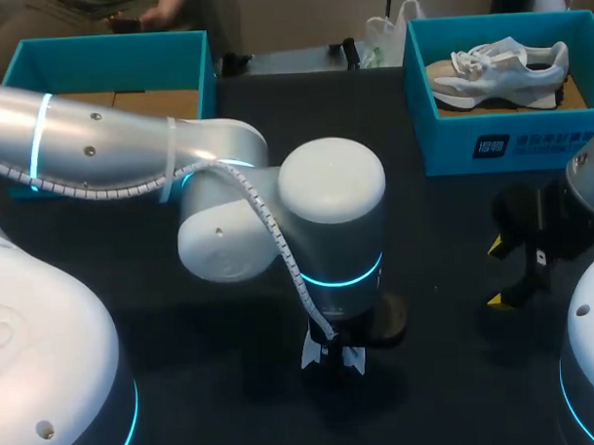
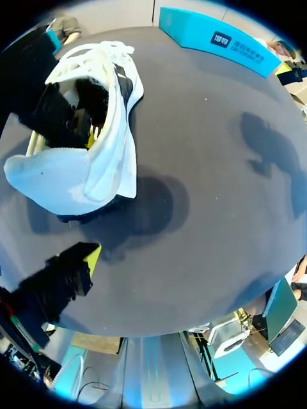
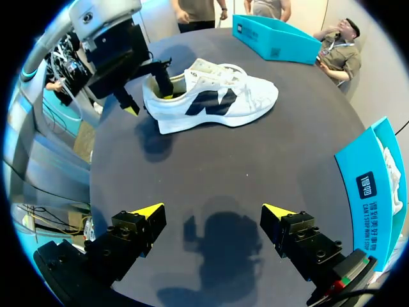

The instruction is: Take the shoe out of the shoebox, open the shoe tongue, remove and reinsert the insole, then place the shoe into the shoebox

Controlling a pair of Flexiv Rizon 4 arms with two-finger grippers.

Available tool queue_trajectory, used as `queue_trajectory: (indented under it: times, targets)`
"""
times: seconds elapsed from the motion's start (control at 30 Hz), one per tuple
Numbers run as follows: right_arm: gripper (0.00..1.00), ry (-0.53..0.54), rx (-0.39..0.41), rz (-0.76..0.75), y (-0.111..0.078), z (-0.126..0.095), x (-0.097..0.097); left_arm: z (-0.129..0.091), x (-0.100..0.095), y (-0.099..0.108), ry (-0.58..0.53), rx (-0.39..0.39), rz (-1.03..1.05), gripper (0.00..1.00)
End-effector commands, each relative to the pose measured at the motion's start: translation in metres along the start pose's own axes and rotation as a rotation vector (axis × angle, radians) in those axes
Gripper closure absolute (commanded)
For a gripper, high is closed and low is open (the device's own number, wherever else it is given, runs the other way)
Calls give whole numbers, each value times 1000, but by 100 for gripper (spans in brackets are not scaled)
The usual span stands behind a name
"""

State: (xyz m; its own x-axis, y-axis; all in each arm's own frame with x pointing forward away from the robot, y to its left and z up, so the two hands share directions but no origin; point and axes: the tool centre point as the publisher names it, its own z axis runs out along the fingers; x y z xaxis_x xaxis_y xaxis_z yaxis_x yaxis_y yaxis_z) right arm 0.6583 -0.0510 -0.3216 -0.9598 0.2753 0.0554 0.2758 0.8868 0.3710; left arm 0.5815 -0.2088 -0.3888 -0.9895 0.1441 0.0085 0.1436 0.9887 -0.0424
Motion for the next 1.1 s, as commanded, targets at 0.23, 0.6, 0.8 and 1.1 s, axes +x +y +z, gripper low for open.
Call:
queue_trajectory:
  times: [0.23, 0.6, 0.8, 1.1]
  targets:
    - [0, -3, 2, 1, 0, 0, 1, 7, 0, 1, 16, -10, -10, 100]
    - [0, -3, 2, 1, 0, 0, 1, -16, -1, 7, 36, 11, 5, 100]
    - [0, -3, 2, 1, 0, 0, 1, -53, -8, 13, 81, 29, 55, 100]
    - [0, -3, 2, 1, 0, 0, 1, -116, -23, 38, 146, 60, 90, 100]
